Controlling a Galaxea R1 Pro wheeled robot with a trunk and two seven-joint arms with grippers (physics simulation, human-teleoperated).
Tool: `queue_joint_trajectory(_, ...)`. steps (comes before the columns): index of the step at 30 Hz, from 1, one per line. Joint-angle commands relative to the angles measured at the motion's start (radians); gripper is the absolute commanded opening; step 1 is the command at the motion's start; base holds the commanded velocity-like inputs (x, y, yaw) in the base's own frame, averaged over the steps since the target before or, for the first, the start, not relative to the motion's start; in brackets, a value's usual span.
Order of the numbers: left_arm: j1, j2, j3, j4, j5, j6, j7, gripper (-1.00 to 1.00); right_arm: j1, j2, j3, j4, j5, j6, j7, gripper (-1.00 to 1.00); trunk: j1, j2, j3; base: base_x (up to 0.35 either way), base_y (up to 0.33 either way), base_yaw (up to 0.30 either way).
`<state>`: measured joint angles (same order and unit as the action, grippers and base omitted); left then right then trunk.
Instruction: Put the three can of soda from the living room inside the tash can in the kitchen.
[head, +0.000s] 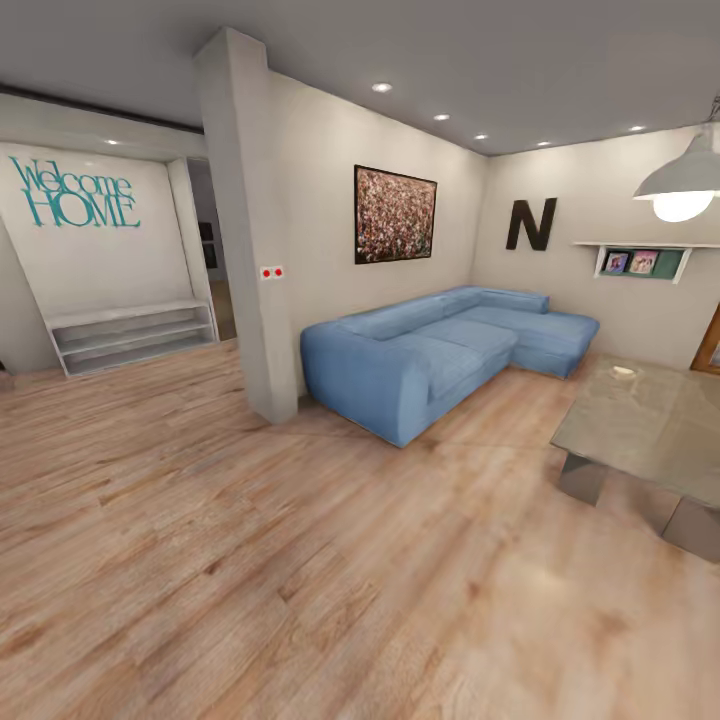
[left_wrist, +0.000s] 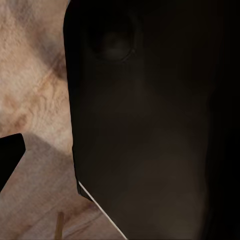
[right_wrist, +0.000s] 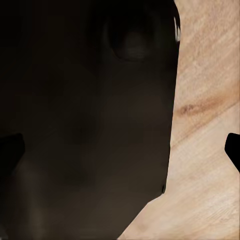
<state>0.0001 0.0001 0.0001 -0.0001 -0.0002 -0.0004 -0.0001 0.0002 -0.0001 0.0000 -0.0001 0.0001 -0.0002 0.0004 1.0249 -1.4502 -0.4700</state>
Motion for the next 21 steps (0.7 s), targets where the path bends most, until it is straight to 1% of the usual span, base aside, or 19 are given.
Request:
queue_joint_trajectory(1, -0.003, 0.006, 0.002, -0.001, -0.001, -0.004, -0.001, 1.00, 0.001, -0.006, 0.000, -0.001, 0.001, -0.001, 0.004, 1.00, 0.000, 0.000, 0.000, 0.000, 0.000, 0.000)
queue_joint_trajectory(3, -0.003, 0.009, 0.001, -0.001, -0.001, -0.004, -0.001, 1.00, 0.001, -0.013, -0.001, -0.001, 0.002, -0.001, 0.005, 1.00, 0.000, 0.000, 0.000, 0.000, 0.000, 0.000)
queue_joint_trajectory(21, -0.003, 0.009, 0.001, -0.001, -0.001, -0.004, -0.001, 1.00, 0.001, -0.013, -0.001, -0.001, 0.002, -0.001, 0.005, 1.00, 0.000, 0.000, 0.000, 0.000, 0.000, 0.000)
